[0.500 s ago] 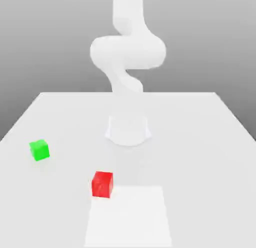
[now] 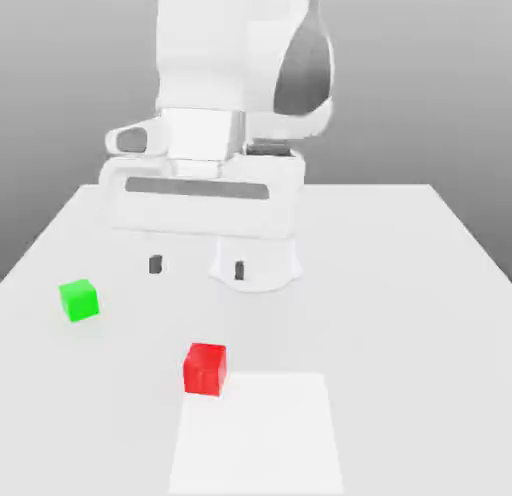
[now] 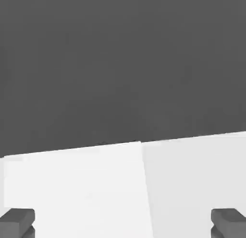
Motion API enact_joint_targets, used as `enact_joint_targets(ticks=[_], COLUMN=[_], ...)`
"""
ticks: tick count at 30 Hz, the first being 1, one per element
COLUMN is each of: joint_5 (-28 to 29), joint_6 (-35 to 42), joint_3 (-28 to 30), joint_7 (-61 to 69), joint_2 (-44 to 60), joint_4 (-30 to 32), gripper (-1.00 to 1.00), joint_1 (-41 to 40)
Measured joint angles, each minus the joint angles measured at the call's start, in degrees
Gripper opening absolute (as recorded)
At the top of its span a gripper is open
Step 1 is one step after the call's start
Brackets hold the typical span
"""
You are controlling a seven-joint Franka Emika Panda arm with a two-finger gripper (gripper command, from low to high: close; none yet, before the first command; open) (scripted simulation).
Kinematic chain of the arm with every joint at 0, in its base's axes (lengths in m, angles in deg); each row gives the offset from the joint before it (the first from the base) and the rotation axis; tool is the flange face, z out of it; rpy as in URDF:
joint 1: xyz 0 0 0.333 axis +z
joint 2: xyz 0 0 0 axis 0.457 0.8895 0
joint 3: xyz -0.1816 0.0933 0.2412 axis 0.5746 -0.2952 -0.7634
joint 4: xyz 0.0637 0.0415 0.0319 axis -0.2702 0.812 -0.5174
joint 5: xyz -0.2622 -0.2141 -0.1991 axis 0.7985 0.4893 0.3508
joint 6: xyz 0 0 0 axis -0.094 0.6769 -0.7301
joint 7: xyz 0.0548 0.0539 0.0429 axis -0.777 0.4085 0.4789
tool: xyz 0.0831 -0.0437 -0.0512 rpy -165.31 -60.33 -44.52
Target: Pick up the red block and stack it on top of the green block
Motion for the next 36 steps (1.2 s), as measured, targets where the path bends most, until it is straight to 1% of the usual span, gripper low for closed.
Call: enact_joint_targets(ticks=[3,5,8,9,16,19,24,27,36], joint_5=[-1.70,-3.56,-6.15,-6.52,-6.36,-4.46,-2.26,-0.57,4.17], joint_6=[-8.23,-12.86,-18.46,-20.08,-20.39,-16.19,-7.59,-5.22,-0.83], joint_3=[1.03,0.64,-1.75,-2.56,-2.84,-1.81,-1.74,0.27,7.86], joint_7=[1.81,3.23,5.14,5.45,5.30,3.88,2.26,-3.28,-23.55], joint_2=[10.83,16.54,23.21,25.08,25.45,20.55,10.54,8.08,4.06], joint_4=[3.63,3.78,3.12,2.89,2.85,3.54,4.95,4.94,4.22], gripper=[0.00,0.00,0.00,-1.00,-1.00,-1.00,-1.00,-1.00,-1.00], joint_1=[-0.55,-0.90,-2.63,-3.37,-3.68,-3.14,-3.97,-8.81,-27.32])
